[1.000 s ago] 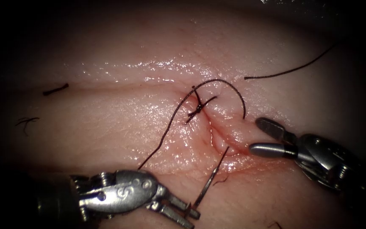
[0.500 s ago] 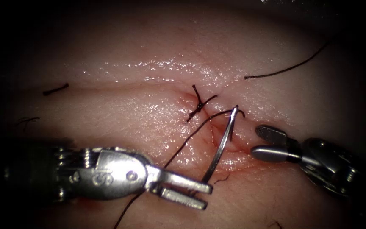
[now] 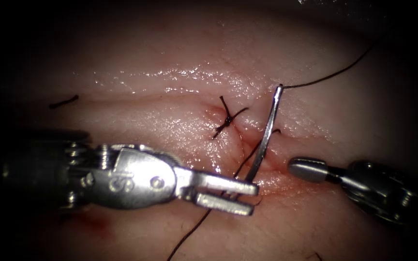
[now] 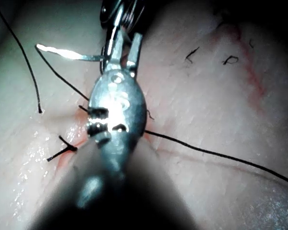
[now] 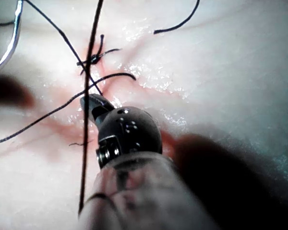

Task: Wound Closure

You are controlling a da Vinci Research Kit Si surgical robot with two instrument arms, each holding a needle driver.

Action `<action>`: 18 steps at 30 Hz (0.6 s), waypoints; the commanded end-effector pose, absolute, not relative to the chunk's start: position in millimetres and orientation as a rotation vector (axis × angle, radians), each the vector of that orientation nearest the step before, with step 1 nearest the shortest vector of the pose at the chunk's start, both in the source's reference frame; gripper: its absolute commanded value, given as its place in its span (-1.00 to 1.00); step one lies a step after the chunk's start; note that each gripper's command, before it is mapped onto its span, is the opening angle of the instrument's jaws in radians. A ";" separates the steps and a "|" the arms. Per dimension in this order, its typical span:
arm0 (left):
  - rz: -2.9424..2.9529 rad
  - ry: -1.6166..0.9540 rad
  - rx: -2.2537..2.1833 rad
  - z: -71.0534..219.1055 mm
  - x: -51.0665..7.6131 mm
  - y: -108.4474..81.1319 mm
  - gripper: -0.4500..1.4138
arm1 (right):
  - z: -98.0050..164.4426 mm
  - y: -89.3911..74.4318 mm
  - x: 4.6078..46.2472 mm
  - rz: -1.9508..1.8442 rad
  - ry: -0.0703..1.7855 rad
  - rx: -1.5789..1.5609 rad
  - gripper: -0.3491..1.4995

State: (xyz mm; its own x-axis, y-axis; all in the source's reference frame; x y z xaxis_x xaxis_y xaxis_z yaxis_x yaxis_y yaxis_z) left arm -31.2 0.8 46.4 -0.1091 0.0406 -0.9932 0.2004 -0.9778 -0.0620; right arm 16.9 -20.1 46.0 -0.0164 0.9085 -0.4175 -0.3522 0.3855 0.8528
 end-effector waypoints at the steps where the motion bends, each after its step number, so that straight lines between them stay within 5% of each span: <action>1: -2.259 0.267 2.011 47.4 -31.8 0.5 -1.00 | 45.8 -19.9 17.9 1.139 1.199 0.623 -0.06; 3: -2.285 0.241 1.976 48.3 -32.3 0.0 -1.00 | 45.2 -19.5 18.0 1.215 1.207 0.674 0.40; 5: -2.309 0.218 1.942 49.2 -32.6 -0.3 -1.00 | 44.5 -19.2 18.1 1.262 1.195 0.711 0.53; 18: -2.315 0.001 1.781 52.0 -34.4 -2.6 -1.00 | 44.3 -19.4 20.5 1.478 1.074 0.943 0.76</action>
State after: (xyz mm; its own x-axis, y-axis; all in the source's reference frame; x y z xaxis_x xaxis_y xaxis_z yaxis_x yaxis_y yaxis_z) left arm -34.1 -2.5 51.4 -0.2394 -0.1874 -0.9527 0.1760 -0.9733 0.1473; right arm 19.7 -19.4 44.0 -0.1601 0.9866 0.0331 -0.2857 -0.0784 0.9551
